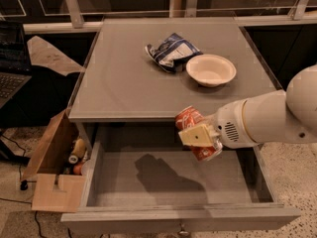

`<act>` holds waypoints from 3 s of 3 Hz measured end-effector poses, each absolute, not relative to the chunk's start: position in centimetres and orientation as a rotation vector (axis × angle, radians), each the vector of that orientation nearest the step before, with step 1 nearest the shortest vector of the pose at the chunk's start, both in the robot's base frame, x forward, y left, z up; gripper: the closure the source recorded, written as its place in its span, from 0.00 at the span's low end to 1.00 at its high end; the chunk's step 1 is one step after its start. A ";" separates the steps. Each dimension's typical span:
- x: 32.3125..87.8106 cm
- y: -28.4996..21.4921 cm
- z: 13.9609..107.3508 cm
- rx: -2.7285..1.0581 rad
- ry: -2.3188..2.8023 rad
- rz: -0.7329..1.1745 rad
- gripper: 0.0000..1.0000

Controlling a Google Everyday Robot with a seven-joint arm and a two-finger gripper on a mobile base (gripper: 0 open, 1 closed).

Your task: Place coke can into top drawer

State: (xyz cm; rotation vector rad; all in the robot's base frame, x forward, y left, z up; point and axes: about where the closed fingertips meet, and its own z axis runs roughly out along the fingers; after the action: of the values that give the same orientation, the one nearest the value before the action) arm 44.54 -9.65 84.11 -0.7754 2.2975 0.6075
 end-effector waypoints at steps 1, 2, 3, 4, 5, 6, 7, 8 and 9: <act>46.6 -10.5 81.2 -0.675 2.358 0.596 1.00; 47.6 -10.5 79.5 -0.651 2.405 0.593 1.00; 47.6 -10.5 79.5 -0.651 2.404 0.593 1.00; 47.2 -10.1 80.3 -0.672 2.382 0.587 1.00; 46.1 -9.1 80.0 -0.729 2.375 0.588 1.00; 45.4 -8.3 76.9 -0.765 2.425 0.594 1.00; 45.6 -7.8 73.5 -0.764 2.480 0.578 1.00; 46.0 -7.4 70.1 -0.770 2.543 0.558 1.00; 46.3 -7.1 66.3 -0.794 2.616 0.537 0.99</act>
Offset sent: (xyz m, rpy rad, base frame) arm 0.0621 -0.0040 -0.0886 -0.0479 0.2002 -0.1284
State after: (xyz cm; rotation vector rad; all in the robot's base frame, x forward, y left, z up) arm 46.30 -7.07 66.31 -0.7944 2.6163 0.5368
